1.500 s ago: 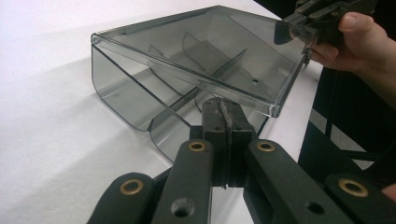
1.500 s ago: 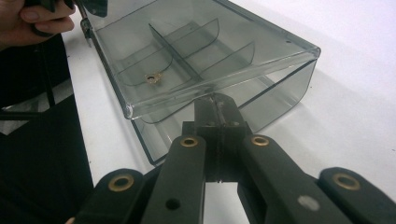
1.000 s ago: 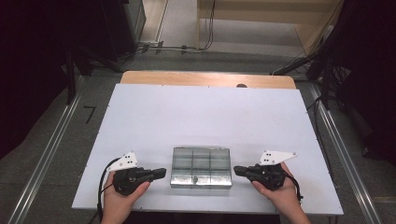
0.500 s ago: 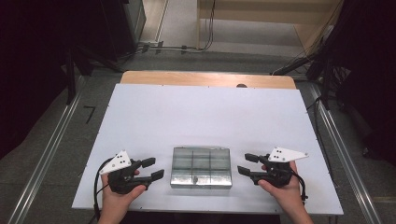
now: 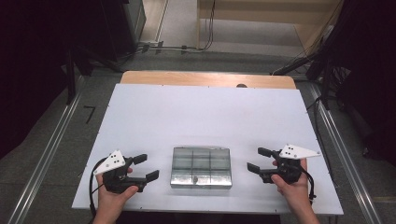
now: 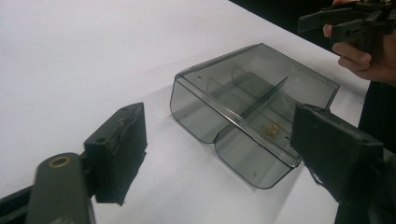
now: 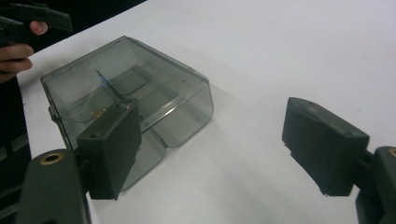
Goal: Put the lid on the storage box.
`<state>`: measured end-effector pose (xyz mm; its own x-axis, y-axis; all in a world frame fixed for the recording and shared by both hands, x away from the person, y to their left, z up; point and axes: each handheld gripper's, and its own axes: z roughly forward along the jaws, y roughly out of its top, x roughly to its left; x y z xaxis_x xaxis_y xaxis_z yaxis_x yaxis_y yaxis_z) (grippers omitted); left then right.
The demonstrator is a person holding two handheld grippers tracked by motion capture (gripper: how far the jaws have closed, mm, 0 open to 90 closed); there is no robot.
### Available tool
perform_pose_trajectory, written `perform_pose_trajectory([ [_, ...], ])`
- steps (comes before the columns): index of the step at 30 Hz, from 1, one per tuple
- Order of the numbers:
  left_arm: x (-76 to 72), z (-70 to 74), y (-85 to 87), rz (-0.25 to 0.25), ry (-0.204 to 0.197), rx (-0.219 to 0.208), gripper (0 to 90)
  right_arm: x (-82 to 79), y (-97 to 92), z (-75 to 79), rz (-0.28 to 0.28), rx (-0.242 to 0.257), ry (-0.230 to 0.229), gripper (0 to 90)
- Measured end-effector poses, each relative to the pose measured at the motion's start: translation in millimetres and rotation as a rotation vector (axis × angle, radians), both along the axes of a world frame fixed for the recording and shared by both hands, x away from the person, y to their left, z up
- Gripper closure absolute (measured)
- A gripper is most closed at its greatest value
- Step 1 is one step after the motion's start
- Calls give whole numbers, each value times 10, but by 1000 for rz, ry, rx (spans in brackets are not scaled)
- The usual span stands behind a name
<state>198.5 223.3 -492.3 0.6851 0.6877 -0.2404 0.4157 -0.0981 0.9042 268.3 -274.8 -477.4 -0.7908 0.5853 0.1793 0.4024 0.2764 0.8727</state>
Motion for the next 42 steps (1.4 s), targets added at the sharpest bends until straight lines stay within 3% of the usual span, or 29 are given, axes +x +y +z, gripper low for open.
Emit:
perform_pose_trajectory([
  [7,16,-22,97,25,1,-23,170,33,-85,-23,9,9,4,94],
  [26,42,-65,249,49,-6,-43,82,114,-463,-45,-80,30,-18,86],
  [35,70,-130,316,23,-15,-66,7,146,-669,-94,-111,48,-21,82],
  [42,103,-149,340,37,-24,-48,2,138,-762,-137,-114,47,-20,77],
])
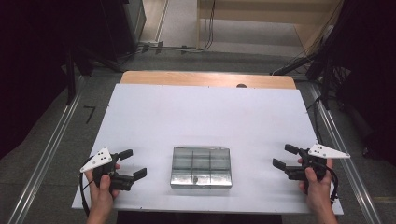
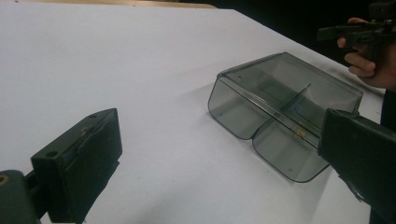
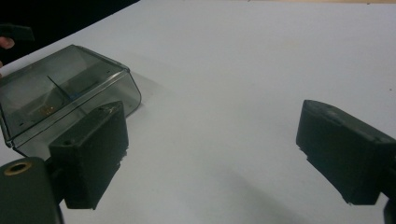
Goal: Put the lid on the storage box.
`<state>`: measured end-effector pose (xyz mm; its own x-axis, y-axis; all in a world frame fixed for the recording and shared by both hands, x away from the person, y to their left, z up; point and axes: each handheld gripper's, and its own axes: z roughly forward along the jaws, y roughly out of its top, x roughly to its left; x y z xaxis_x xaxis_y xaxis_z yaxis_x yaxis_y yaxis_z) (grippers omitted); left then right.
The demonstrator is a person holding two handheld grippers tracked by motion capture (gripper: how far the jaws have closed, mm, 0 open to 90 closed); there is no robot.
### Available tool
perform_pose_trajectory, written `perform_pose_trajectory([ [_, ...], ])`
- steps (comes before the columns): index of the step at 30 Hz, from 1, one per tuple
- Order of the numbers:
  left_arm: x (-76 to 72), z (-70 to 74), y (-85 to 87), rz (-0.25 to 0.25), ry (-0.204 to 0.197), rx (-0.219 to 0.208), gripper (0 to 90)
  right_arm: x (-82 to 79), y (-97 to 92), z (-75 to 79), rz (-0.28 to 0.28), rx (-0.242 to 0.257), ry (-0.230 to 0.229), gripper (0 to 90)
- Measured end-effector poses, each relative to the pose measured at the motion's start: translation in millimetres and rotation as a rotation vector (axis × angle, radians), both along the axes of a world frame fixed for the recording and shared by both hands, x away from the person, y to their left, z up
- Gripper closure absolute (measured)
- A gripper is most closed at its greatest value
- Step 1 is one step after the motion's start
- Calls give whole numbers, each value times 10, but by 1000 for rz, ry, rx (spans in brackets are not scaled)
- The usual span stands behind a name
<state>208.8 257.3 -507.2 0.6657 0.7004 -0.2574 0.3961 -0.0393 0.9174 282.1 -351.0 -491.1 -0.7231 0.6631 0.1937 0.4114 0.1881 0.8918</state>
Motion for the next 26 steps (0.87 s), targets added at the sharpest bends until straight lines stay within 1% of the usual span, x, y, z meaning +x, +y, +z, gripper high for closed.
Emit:
perform_pose_trajectory([
  [3,20,-13,25,5,-1,5,1,-15,-34,-15,-7,-1,0,75],
  [5,30,-24,39,6,-5,1,2,-27,-64,-20,-9,4,2,53],
  [7,34,-47,52,3,-8,2,1,-34,-101,-29,-17,5,0,52],
  [8,38,-61,57,2,-2,-6,2,-34,-126,-38,-22,7,-4,51],
  [10,46,-79,57,3,-1,-21,1,-38,-174,-64,-34,18,-4,50],
  [12,48,-88,54,0,-5,-27,2,-37,-213,-98,-42,28,-1,1],
  [14,46,-95,49,1,-5,-28,2,-38,-234,-109,-41,50,3,0],
  [18,45,-102,39,3,-7,-21,2,-39,-233,-124,-52,58,7,0],
  [22,50,-104,22,3,-3,-13,2,-38,-208,-130,-57,36,2,0],
  [26,54,-107,8,-2,1,-6,1,-29,-187,-137,-55,27,2,0],
])
